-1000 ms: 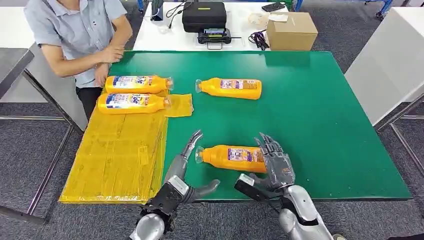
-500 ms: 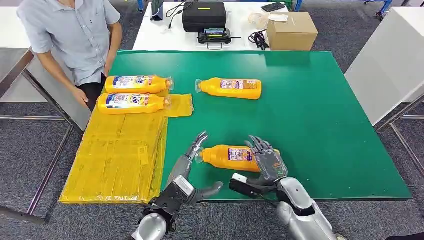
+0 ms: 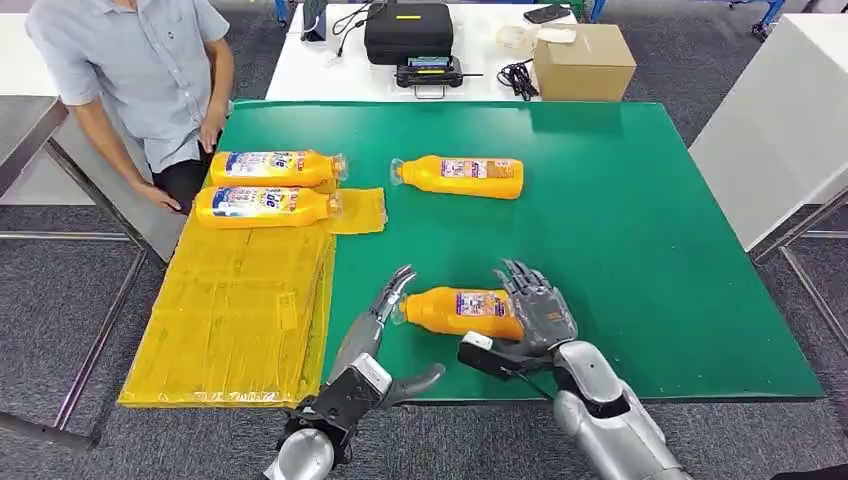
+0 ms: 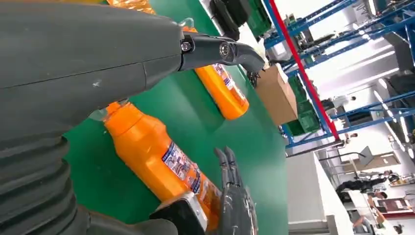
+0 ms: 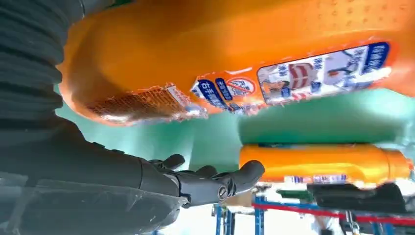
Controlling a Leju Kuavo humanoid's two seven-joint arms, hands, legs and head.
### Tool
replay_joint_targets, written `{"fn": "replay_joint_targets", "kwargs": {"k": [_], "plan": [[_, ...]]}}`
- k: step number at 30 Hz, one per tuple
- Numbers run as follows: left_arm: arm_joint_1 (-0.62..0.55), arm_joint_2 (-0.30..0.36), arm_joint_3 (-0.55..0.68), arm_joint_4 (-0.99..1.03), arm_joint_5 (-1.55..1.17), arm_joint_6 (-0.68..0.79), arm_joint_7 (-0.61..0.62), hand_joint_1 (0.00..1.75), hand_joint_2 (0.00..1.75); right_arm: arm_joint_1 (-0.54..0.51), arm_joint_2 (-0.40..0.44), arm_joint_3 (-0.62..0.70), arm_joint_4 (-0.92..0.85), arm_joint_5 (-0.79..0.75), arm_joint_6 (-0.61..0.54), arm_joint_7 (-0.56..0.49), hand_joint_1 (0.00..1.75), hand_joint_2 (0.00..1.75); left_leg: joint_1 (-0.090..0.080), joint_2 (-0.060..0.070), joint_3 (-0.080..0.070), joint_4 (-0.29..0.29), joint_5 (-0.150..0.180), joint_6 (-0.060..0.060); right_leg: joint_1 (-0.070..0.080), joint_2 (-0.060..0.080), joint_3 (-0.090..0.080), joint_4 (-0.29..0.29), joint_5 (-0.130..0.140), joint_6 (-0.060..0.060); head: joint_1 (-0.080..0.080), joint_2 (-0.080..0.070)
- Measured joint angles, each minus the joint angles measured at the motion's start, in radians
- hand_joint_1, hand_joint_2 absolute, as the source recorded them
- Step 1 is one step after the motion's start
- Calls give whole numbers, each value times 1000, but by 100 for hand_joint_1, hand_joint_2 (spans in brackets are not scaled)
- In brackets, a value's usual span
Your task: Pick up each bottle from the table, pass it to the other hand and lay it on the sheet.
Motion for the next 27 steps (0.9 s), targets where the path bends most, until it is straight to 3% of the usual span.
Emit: {"fn": "replay_joint_targets", "kwargs": {"k": [12,27], "plan": [[1,0,0,7,-14,-10,2,0,175,24,-21,-6,10,-77,58,-19,0,175,0,0,0,0,0,0,0,0,0,0,0,0,0,0],[0,1,-3,11,-16,-26,2,0,175,-47,-31,-16,99,-95,77,16,0,175,0,0,2,0,0,0,0,0,2,0,1,1,0,0]]}}
